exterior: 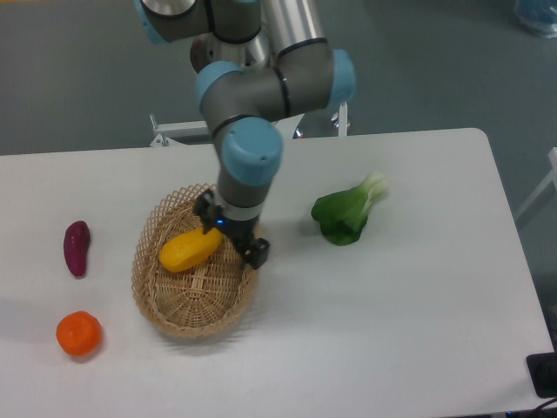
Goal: Pick up the mango from the basket
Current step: 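Move the gripper over the basket and lower it onto the yellow mango, then close the gripper around the yellow mango inside the basket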
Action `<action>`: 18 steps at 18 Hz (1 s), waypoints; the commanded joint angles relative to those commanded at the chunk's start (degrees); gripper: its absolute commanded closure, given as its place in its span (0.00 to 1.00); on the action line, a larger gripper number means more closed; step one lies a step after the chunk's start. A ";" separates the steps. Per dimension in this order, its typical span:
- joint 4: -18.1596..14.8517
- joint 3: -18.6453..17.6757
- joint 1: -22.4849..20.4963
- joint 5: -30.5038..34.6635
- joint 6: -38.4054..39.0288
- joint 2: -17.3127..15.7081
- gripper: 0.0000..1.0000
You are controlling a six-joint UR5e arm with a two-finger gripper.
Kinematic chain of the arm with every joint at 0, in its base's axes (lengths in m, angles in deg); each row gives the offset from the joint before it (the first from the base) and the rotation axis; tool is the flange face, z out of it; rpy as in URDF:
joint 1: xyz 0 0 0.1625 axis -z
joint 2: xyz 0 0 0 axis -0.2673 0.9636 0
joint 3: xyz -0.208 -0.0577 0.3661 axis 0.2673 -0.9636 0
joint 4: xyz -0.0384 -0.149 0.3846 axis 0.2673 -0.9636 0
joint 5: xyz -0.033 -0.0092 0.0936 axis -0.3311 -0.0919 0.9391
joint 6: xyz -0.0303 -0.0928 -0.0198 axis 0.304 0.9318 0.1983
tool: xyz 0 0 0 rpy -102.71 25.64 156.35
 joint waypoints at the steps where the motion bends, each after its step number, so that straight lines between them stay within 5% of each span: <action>1: 0.00 0.00 0.44 0.00 0.00 0.09 0.00; 18: 4.92 -1.49 5.01 0.53 6.24 4.92 0.00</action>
